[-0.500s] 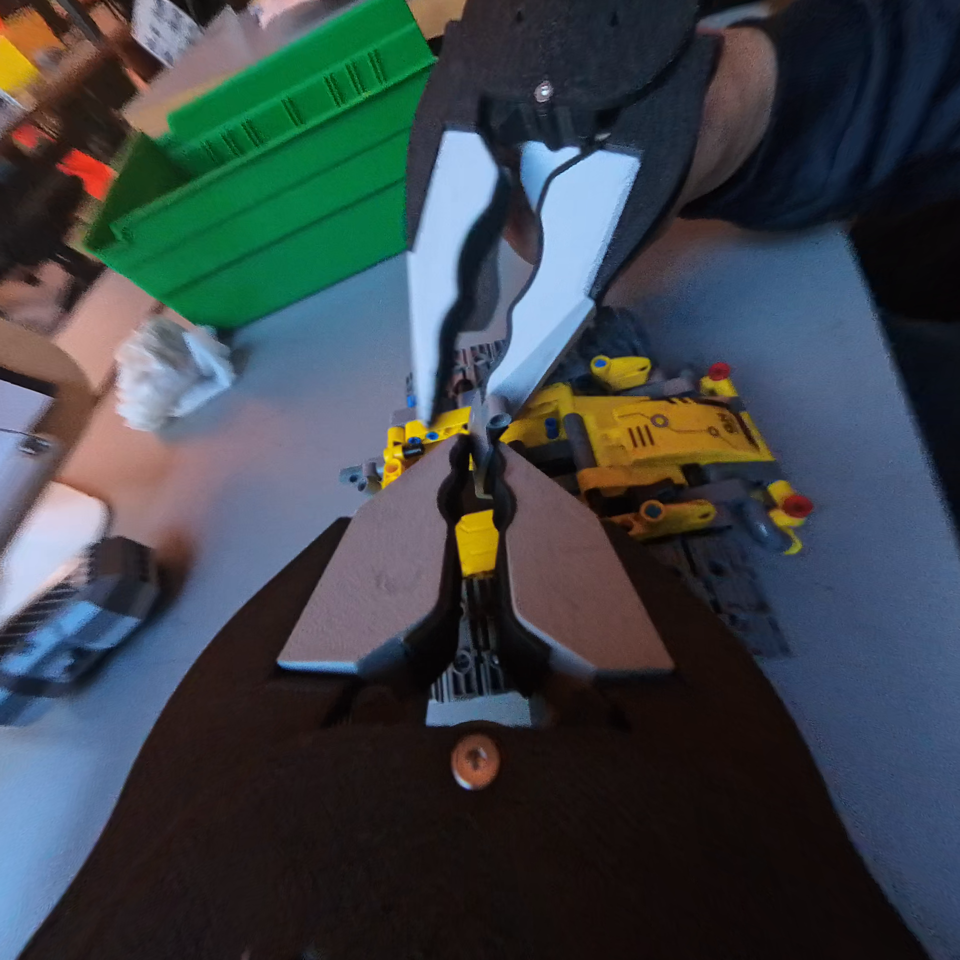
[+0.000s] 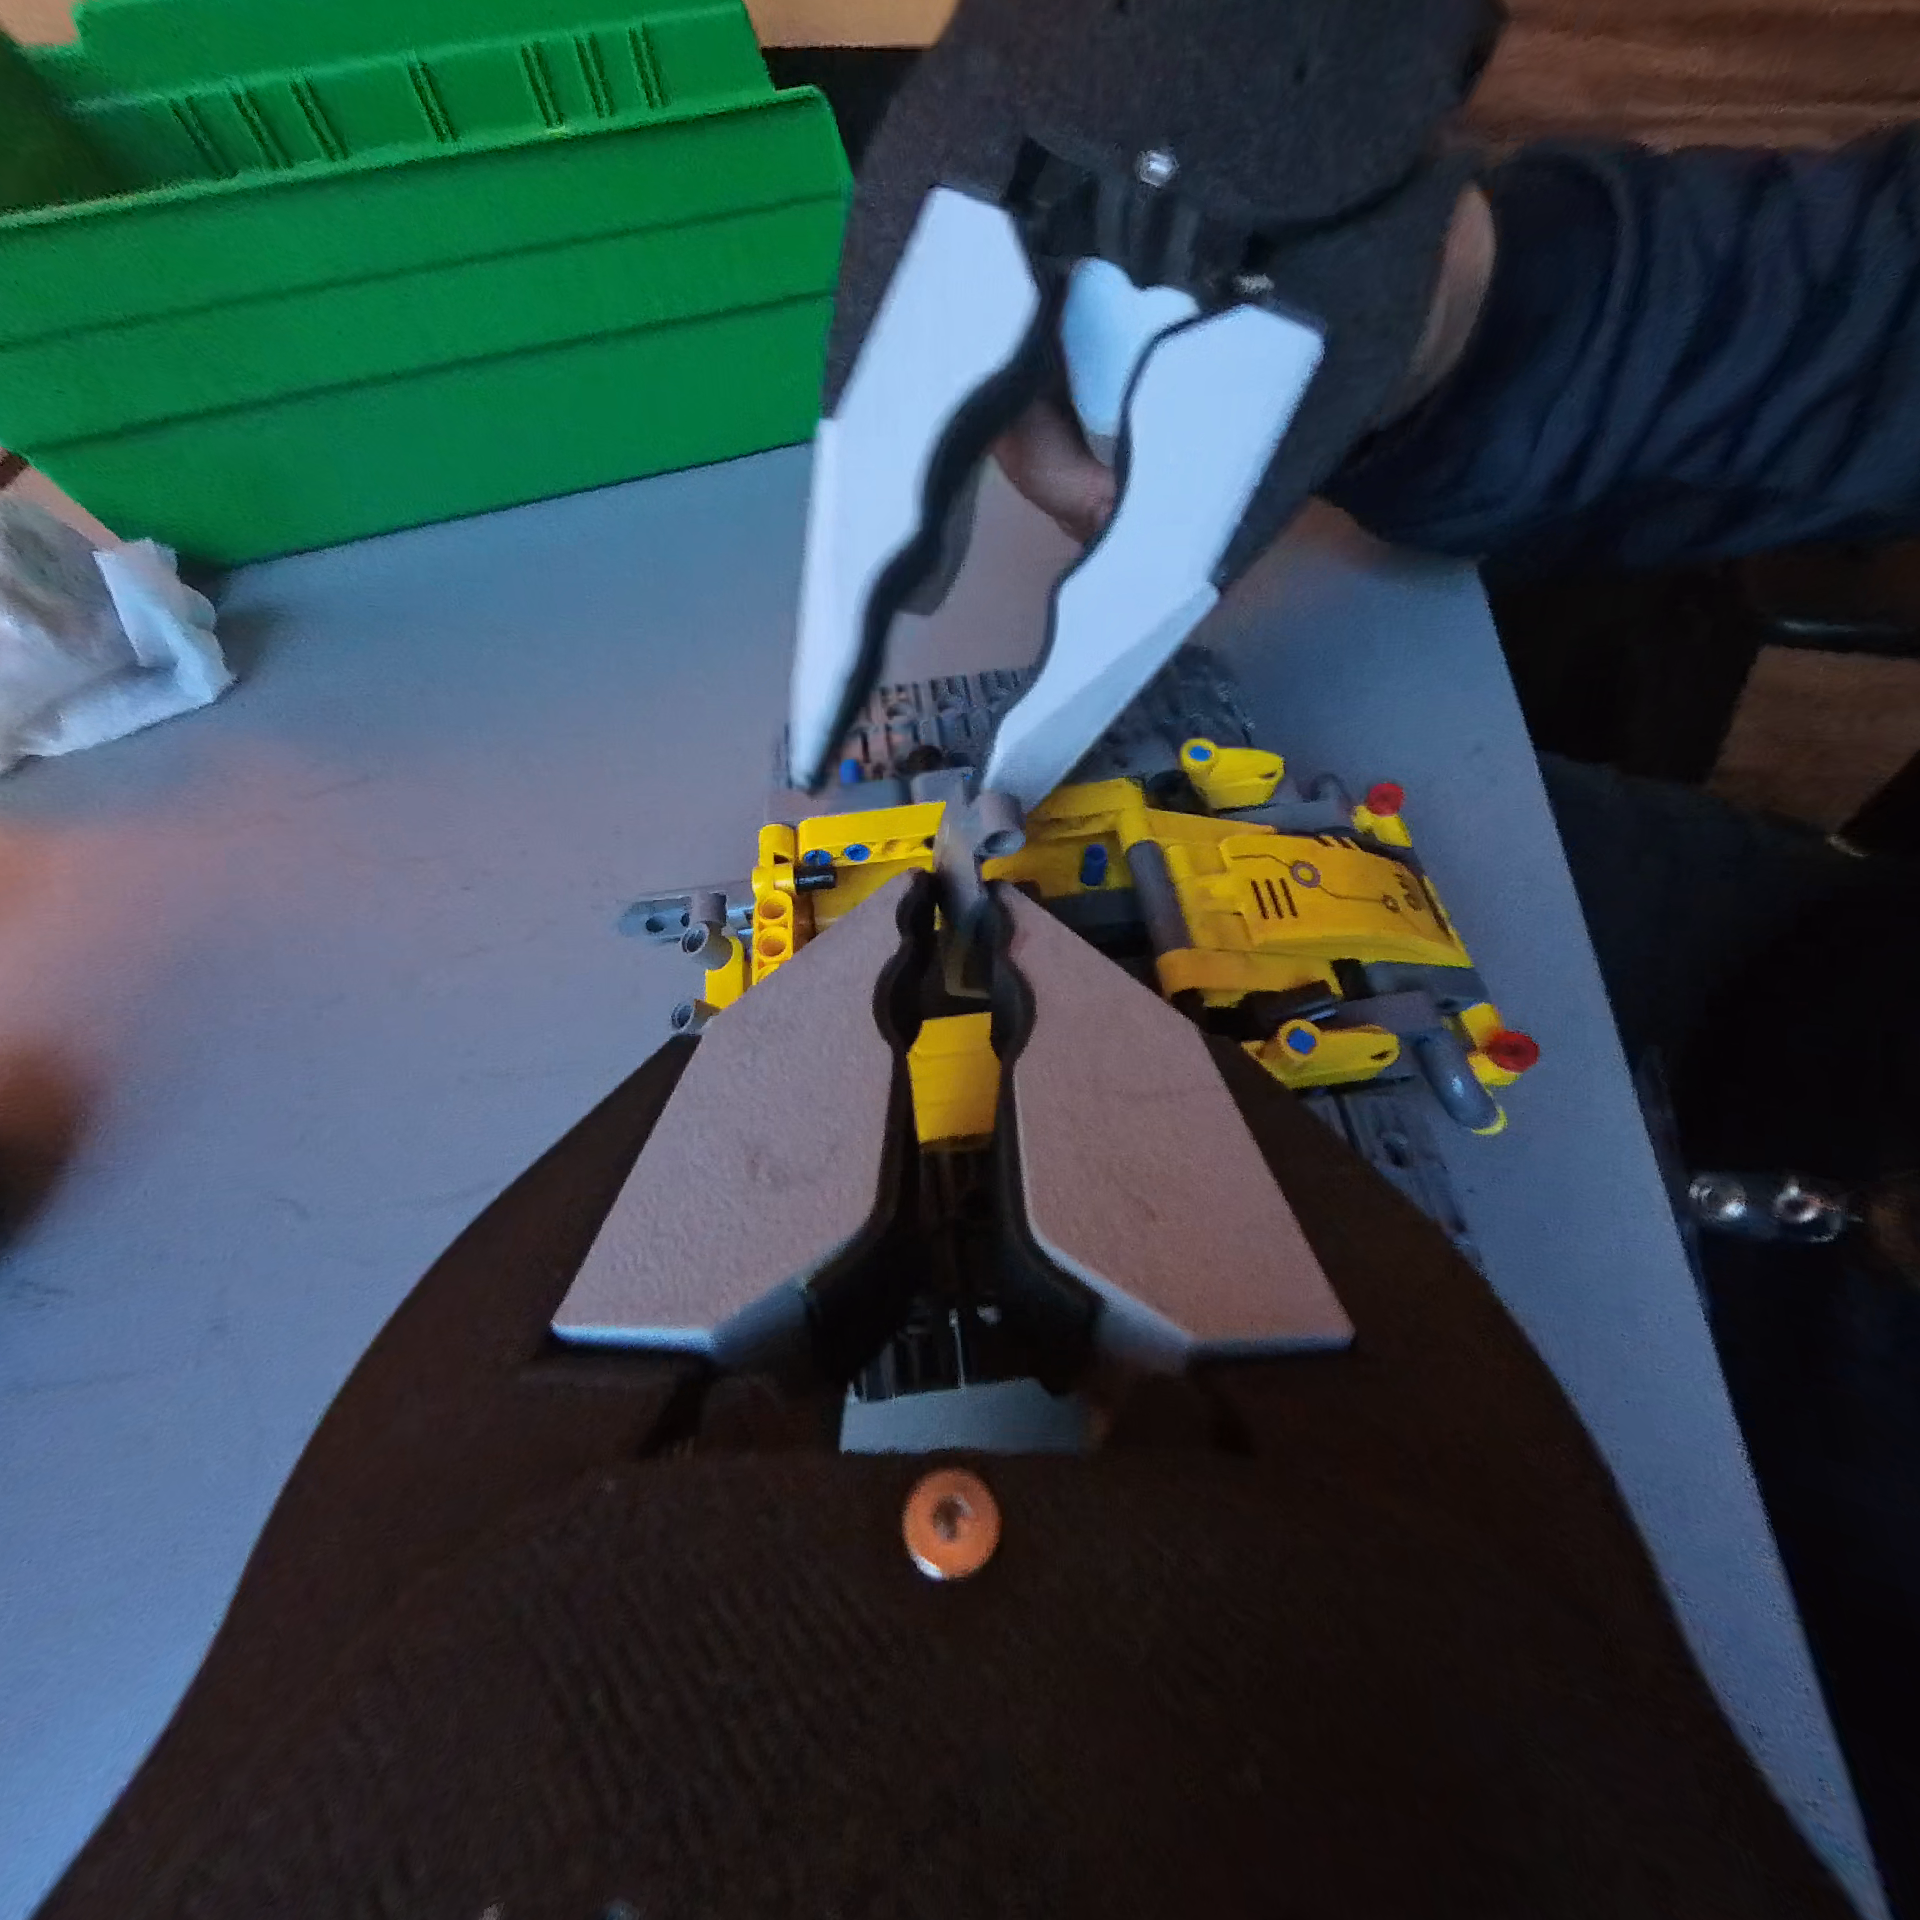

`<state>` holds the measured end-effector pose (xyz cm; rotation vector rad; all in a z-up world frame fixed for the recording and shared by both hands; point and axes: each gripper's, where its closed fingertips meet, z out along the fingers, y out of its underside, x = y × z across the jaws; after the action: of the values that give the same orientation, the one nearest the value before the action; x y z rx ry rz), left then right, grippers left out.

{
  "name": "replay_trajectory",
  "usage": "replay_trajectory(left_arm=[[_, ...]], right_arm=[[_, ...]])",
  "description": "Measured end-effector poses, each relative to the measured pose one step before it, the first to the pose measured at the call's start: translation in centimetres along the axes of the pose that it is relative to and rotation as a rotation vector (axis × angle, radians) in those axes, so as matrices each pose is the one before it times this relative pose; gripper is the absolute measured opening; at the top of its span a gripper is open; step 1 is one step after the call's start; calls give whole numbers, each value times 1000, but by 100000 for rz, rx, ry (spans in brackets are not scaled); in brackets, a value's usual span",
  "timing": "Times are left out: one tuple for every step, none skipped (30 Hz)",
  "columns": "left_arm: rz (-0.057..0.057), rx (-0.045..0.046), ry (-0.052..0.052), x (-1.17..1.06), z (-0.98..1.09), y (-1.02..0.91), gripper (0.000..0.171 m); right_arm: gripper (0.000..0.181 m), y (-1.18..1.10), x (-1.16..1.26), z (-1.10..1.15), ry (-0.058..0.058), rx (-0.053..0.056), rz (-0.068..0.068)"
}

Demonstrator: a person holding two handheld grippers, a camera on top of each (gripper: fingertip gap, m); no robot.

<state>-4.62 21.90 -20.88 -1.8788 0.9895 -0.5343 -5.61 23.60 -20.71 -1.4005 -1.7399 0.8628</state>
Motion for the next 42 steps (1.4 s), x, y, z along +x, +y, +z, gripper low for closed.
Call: replay_trajectory(left_arm=[[3076,-408,-1112,51,-231,19,5],[1916,266,-125,-2,-411,-39,5],[324,1455,312,-195,-527,-107,7],[-1147,1425,-497,-589,-638,-26,17],[-2788,702,-2476,-1147,-691,142,30],[-4283,506,-4033,-1542,-685,249,30],[-4464,440,-2687,-1421,-493,328,32],[-4705,-516,-1294,-1134,-167,484,38],[-4764,-871,725,-658,116,447,42],[-3019,522,2403,-195,298,145,39],[408,658,2636,-16,432,54,34],[2271,-2153,1153,-154,521,364,30],[1776,-2700,1196,-31,601,331,33],[263,524,4991,647,403,-137,24],[-1030,73,10580,1498,80,-17,0],[-5731,-1159,4898,885,-22,116,0],[-6186,-3252,887,696,-430,441,0],[567,-5540,7897,2371,-715,1059,0],[2422,-6291,15375,4152,-194,1462,0],[5386,-4586,3471,2485,667,1268,0],[7401,-5695,-13135,-320,494,1306,0],[4966,-5081,-15615,-1252,-34,1072,0],[-340,-1519,-9922,-1130,-267,418,0],[-4437,1998,-5062,-834,-244,-229,0],[-4312,4147,-1351,-323,-152,-658,0],[-2270,4589,1533,218,-37,-770,0],[-1016,4060,1258,270,140,-762,0],[-1140,2721,-1362,-58,342,-693,17],[-78,276,-362,169,487,-441,25],[1725,-651,890,464,547,-293,25],[1524,553,-2682,9,551,-446,32],[1505,1168,-2183,194,547,-541,38],[1403,922,-447,554,580,-551,45],[945,1193,-1522,471,541,-653,47],[1485,1877,-1096,652,516,-746,47],[2538,1318,-581,772,508,-706,50],[2946,576,-1846,560,461,-630,50],[3422,821,-1353,570,437,-619,50],[3567,568,309,671,439,-519,48],[2665,-593,843,578,493,-315,47],[1487,-1676,908,430,515,-149,46],[996,-2320,1995,498,488,-81,47]], right_arm=[[32,-19,302,-155,-705,706,3067],[32,-59,161,-207,-1716,1687,2427],[27,-64,343,-246,-392,1848,2649],[26,62,331,-234,-171,547,3461],[25,186,-52,-243,-1674,-1046,3433],[26,116,-184,-307,-873,-796,2340],[30,-1,-280,-404,334,333,923],[32,40,-614,-451,-572,366,91],[32,98,-866,-471,-1598,77,171],[35,94,-1169,-459,-2894,-50,110],[37,97,-1626,-413,-4851,-233,-676],[38,329,-2112,-223,-7194,-1722,-1255],[40,761,-1462,184,-3642,-4797,-684],[41,954,-9,494,3984,-6423,-358],[34,502,822,380,7068,-4223,-835],[3,34,1409,-55,8006,-2634,-698],[0,56,2110,-428,10611,-4312,-1584],[0,288,3823,-748,21607,-6009,-5035],[0,705,4556,-337,26025,-7096,-8474],[0,813,2973,701,14942,-5215,-4547],[4,556,1001,992,1723,-3772,2991],[8,-53,-58,401,-5786,-759,7012],[11,-728,-261,-394,-6453,4182,8401],[14,-969,-209,-917,-4528,7078,6810],[18,-668,-90,-1052,-2049,6265,4501],[21,-113,-260,-1005,-2085,3543,2773],[21,435,-384,-934,-2351,1067,2413],[22,798,-379,-856,-1752,-26,2516],[26,1026,-398,-830,-1646,-473,2139],[28,1173,-365,-811,-1181,-819,1633],[31,1192,-238,-779,-283,-889,1284],[33,1124,-288,-707,-320,-727,1589],[36,941,-548,-622,-1580,-156,2618],[36,697,-855,-501,-2962,646,3396],[37,539,-1166,-363,-4070,914,2618],[39,515,-1132,-224,-3131,276,852],[40,507,-880,-123,-945,-331,-913],[41,436,-820,-53,-346,-355,-2379],[42,284,-801,12,-234,69,-2976],[42,228,-581,76,670,75,-2619],[42,281,-508,169,376,-520,-1747],[42,303,-565,239,-839,-989,-1028]])
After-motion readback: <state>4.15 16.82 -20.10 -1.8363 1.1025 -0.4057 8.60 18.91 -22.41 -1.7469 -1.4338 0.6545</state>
